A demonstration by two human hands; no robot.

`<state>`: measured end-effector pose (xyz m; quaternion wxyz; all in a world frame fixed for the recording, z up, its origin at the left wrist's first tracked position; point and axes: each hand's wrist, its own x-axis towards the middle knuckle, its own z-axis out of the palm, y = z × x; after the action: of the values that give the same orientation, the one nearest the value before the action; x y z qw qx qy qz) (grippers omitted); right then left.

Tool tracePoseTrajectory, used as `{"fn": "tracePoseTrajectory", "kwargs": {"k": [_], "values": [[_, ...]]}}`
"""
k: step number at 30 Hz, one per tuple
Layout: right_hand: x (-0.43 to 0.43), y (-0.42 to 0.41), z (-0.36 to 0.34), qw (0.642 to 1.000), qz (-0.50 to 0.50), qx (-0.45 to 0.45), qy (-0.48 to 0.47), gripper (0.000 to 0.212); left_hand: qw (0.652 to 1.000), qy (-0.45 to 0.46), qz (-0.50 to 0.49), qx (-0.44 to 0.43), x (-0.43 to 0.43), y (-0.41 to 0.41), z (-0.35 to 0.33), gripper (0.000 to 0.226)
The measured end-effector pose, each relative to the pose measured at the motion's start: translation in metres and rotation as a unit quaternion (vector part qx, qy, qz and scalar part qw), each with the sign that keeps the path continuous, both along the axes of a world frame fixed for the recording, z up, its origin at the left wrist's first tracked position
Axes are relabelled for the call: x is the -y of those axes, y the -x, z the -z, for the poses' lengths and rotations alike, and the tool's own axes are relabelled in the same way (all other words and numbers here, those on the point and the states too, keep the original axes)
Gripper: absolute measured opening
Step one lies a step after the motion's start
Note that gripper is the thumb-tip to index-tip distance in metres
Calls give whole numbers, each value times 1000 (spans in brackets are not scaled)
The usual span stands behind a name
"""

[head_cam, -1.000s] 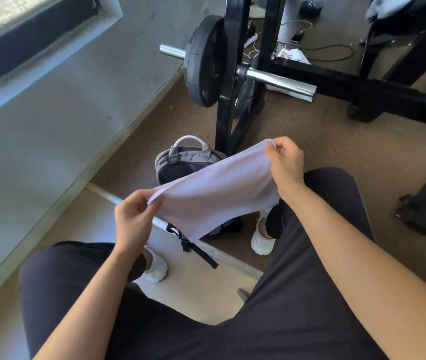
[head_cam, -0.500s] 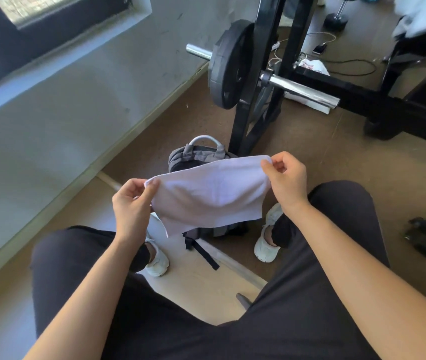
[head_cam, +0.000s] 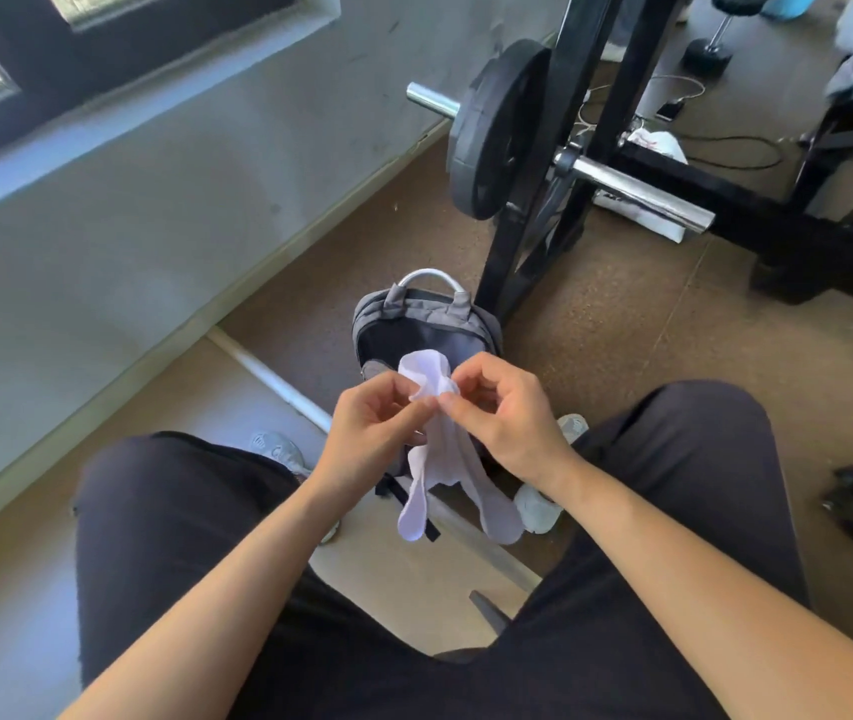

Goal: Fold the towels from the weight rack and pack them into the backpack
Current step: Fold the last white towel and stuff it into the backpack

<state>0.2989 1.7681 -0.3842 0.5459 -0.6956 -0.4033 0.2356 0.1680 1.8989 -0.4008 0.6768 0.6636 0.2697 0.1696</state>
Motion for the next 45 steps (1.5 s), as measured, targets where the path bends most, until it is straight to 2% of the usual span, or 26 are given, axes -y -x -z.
{"fn": "tracePoseTrajectory", "kwargs": {"k": [2, 4, 8, 12, 15, 19, 22, 25, 26, 28, 31, 33, 36, 40, 43, 45], "values": [[0, -1, 0, 1000, -21, -11, 9, 4, 1000, 4, 7, -4, 0, 1, -1, 16], [1, -2, 0, 999, -39, -19, 22, 15, 1000, 11, 1, -8, -2, 2, -2, 14], [-2, 3, 6, 994, -42, 48, 86, 36, 999, -34, 15, -11, 2, 1, -3, 13], [-5, 3, 10, 992, -17, 93, 87, 27, 996, -80, 41, -1, 10, -3, -7, 7], [-3, -5, 6, 998, -21, 36, 52, 22, 994, -89, 57, 24, 6, 1, -11, 17], [1, -14, 6, 998, -30, -47, 26, 15, 993, -78, -83, 44, -10, 5, -8, 24], [8, -25, 4, 988, -54, -145, 13, 13, 994, -54, -89, -13, -31, 8, 4, 59], [14, -36, 3, 970, -69, -234, -13, 16, 994, -4, 58, -97, -46, 12, 21, 94], [15, -39, 2, 962, -72, -262, -24, 16, 987, -10, 117, -108, -46, 13, 26, 92], [16, -43, 1, 948, -74, -307, -35, 18, 979, -26, 170, -109, -39, 9, 27, 71], [18, -47, -1, 945, -71, -317, -33, 20, 994, 0, 102, -42, -34, 3, 19, 34], [18, -49, 2, 951, -56, -302, -26, 23, 999, 5, 54, 0, -36, 3, 11, 19], [17, -52, 7, 963, -31, -269, -14, 27, 997, -26, 76, 22, -37, 4, -1, 19], [12, -51, 15, 969, -24, -247, -1, 16, 990, -86, 110, -2, -38, -1, -12, 36], [9, -49, 13, 965, -20, -261, -2, 23, 992, -24, 122, -26, -43, -6, -24, 30], [6, -48, 11, 953, -26, -300, -12, 36, 991, 38, 125, -35, -46, -10, -30, 32]]}}
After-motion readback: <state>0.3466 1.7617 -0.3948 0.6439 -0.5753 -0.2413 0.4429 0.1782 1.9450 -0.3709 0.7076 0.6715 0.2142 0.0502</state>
